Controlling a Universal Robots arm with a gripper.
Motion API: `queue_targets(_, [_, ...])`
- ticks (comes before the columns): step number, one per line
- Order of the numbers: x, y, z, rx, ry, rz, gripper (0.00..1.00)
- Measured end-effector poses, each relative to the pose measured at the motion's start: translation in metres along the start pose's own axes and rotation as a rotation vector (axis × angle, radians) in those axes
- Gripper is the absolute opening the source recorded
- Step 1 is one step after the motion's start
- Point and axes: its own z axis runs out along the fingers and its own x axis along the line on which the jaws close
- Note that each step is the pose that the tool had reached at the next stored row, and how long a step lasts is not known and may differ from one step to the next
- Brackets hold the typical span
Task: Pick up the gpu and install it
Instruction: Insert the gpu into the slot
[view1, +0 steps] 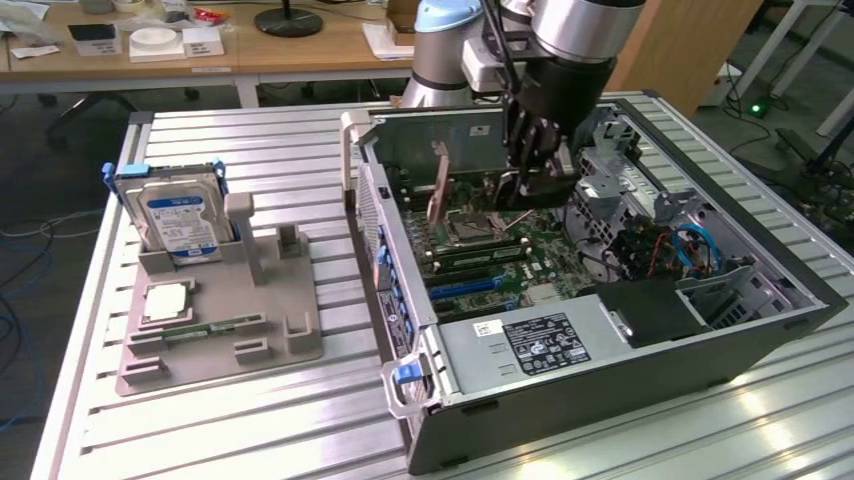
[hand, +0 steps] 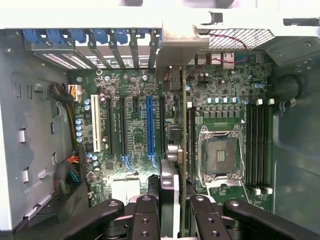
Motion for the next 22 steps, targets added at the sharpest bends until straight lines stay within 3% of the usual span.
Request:
queue_targets(5, [0.001,0.0006,0.0025,0.0010,-0.0005,0.000,0.28])
queue_targets(22, [0.007,0.0046,0.0266,0.0007,-0.0011,-0.002,0.28])
